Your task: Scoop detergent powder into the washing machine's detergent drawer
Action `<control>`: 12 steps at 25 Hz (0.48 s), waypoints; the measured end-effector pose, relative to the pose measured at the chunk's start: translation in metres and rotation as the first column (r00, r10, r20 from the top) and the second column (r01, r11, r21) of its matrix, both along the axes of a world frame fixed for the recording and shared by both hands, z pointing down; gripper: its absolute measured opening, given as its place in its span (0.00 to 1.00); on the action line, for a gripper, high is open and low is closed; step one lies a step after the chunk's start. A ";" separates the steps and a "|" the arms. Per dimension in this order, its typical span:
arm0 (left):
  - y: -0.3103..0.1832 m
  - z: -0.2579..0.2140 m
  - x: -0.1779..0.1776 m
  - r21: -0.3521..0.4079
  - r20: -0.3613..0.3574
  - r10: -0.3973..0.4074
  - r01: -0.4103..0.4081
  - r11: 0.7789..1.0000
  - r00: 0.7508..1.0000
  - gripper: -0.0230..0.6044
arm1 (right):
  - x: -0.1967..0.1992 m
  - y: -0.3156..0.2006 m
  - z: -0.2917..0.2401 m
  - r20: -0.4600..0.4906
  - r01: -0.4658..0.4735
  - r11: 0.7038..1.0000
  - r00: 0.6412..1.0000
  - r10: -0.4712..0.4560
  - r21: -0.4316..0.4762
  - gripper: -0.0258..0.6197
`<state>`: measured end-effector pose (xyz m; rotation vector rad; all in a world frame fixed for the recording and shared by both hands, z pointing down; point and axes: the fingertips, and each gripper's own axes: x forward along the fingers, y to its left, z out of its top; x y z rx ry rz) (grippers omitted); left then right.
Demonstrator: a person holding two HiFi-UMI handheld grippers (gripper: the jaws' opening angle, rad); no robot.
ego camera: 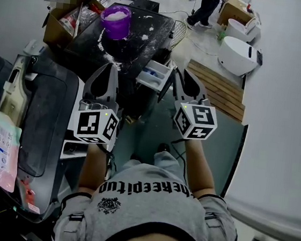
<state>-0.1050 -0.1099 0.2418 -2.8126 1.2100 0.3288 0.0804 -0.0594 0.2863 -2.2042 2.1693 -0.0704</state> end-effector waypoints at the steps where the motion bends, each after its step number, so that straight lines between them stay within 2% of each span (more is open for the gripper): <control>1: 0.001 0.000 0.000 0.000 0.000 0.002 -0.002 1.000 1.000 0.04 | -0.001 0.001 0.000 0.000 -0.002 1.000 1.000 0.002 0.000 0.14; 12: 0.005 0.002 -0.002 -0.003 -0.002 0.014 -0.014 1.000 1.000 0.04 | -0.005 0.008 0.003 0.011 -0.009 1.000 1.000 0.009 -0.001 0.14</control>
